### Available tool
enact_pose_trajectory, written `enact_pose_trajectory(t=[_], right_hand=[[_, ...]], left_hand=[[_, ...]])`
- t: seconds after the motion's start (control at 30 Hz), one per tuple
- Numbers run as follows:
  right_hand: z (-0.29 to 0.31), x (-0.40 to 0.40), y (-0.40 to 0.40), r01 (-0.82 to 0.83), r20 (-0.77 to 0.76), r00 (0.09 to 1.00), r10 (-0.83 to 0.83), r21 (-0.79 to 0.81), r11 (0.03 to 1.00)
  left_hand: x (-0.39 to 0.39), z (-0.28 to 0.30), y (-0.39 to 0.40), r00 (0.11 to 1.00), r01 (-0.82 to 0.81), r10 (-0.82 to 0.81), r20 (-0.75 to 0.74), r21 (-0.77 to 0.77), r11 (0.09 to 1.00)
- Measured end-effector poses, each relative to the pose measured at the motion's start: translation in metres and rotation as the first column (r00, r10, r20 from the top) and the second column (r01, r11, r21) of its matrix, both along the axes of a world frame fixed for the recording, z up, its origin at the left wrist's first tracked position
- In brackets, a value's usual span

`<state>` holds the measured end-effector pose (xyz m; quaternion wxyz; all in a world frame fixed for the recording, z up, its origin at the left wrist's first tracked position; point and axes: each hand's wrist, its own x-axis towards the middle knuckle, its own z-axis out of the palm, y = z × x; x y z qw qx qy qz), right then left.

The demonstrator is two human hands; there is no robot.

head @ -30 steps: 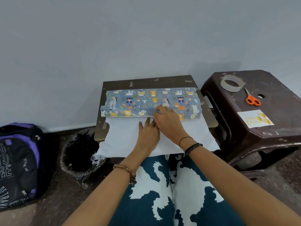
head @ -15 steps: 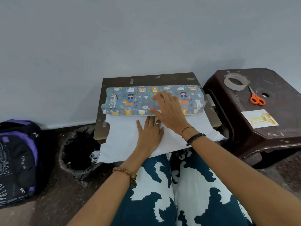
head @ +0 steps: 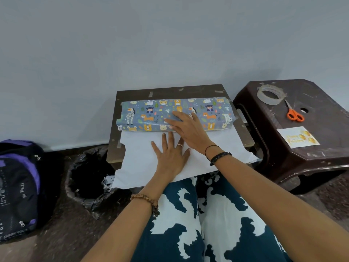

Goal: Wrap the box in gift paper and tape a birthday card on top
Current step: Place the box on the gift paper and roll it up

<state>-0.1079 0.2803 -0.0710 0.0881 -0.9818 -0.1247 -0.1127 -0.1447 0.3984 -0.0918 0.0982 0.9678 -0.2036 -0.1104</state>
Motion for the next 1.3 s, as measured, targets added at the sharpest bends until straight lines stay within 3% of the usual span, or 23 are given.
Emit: enact_pose_trajectory(t=[0.2,0.4,0.67,0.97,1.1,1.3], right_hand=[[-0.006,0.006,-0.004,0.022,-0.035,0.999,-0.016,0.177,0.984],[-0.001,0.033,-0.018,0.044,-0.081,0.996,-0.039,0.062,0.997],[-0.001,0.042,-0.018,0.022,-0.095,0.995,-0.007,0.155,0.988],[-0.001,0.026,-0.012,0.171,-0.099,0.983,-0.155,0.182,0.968],[-0.002,0.023,-0.007,0.250,-0.097,0.968,-0.231,0.298,0.921],[0.001,0.023,-0.010,0.261,-0.114,0.965,-0.237,0.291,0.920]], left_hand=[[0.002,-0.001,-0.002,0.999,-0.009,0.009,-0.031,0.004,1.000],[0.001,-0.004,-0.001,1.000,-0.005,0.005,0.003,0.030,1.000],[0.006,-0.006,0.000,0.999,-0.023,0.020,0.041,0.071,0.997],[0.003,-0.003,-0.004,1.000,-0.001,0.001,0.012,0.060,0.998],[0.002,-0.003,-0.003,1.000,-0.003,0.002,0.023,0.054,0.999],[0.003,-0.002,-0.003,1.000,-0.004,0.004,0.016,0.046,0.999]])
